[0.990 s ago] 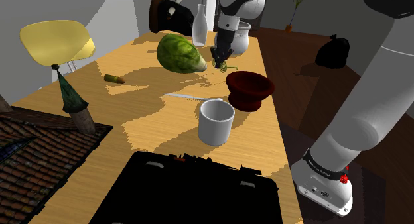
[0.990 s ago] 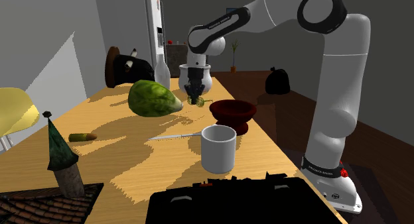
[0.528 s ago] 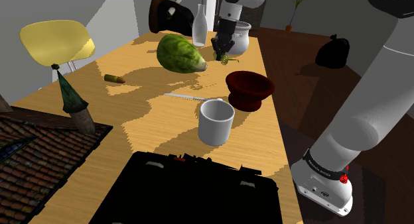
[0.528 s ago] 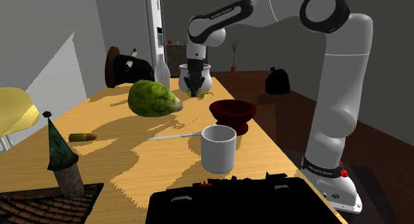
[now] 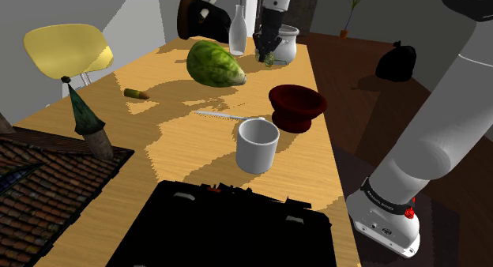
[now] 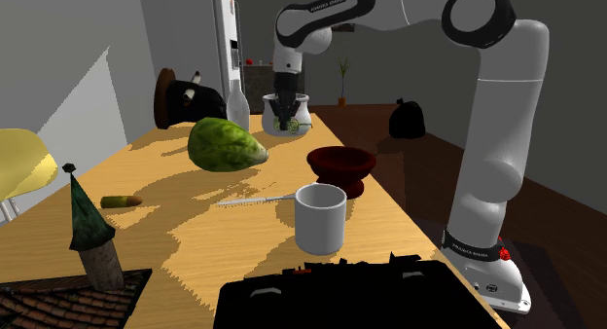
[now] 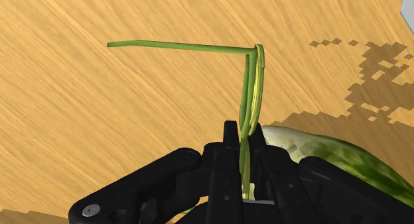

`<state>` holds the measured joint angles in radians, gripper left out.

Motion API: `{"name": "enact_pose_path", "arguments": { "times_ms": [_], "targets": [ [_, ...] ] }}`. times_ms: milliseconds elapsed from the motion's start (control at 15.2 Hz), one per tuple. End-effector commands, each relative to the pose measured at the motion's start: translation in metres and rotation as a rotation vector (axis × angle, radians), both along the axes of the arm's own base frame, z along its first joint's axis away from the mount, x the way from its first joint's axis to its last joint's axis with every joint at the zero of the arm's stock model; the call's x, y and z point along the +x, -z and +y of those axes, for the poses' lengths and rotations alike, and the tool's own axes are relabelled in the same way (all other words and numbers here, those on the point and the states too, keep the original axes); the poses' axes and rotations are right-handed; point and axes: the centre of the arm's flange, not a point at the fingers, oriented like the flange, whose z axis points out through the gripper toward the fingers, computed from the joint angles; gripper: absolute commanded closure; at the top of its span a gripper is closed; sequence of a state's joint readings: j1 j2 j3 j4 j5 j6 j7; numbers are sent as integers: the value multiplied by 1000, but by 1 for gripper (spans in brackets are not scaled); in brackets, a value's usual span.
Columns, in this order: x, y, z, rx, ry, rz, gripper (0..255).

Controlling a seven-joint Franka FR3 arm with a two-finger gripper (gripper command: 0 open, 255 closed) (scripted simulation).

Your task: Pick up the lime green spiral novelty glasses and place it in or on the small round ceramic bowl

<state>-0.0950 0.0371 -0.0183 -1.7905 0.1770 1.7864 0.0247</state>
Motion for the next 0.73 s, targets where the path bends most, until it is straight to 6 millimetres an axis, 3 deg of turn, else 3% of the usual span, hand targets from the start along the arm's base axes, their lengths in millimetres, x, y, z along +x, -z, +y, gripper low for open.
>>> {"name": "enact_pose_path", "arguments": {
  "times_ms": [0,528,660],
  "targets": [
    [-1,-10,1,0,0,1,255],
    [-1,-48,1,0,0,1,255],
    [-24,-48,13,0,0,1,255]
  ]
}}
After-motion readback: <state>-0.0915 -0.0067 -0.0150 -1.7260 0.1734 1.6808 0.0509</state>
